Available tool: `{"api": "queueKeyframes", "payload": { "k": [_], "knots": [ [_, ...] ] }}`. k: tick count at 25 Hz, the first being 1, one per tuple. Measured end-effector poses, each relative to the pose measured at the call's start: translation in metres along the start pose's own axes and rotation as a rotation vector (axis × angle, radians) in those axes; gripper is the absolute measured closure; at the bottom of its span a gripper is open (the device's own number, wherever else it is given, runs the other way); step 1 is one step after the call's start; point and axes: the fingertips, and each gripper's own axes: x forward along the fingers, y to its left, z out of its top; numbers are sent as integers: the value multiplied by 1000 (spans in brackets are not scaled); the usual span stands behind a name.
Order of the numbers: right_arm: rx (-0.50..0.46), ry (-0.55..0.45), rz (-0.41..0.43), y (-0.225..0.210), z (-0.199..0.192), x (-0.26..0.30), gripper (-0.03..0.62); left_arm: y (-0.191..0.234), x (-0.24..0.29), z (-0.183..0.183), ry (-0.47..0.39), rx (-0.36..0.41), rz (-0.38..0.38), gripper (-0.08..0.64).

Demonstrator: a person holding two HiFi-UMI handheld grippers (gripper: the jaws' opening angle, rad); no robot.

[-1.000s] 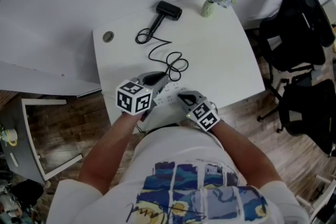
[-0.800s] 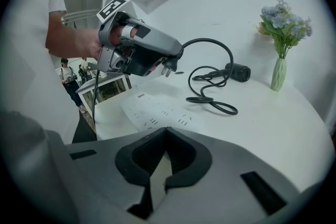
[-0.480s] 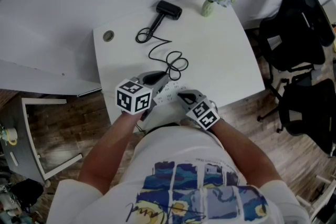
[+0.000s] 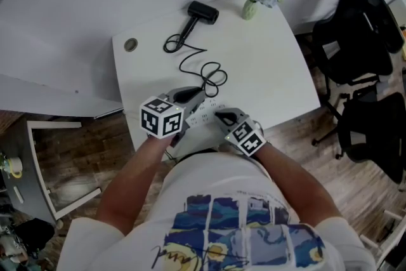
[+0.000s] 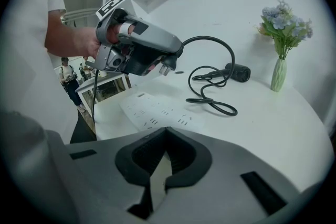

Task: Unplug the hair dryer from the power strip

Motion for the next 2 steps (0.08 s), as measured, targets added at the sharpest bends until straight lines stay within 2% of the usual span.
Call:
{"api": "queueKeyframes", "payload": {
  "k": [2],
  "knots": [
    [0, 1, -1, 0, 0, 0, 597, -1, 0, 0, 0, -3, -4, 514]
  ]
}}
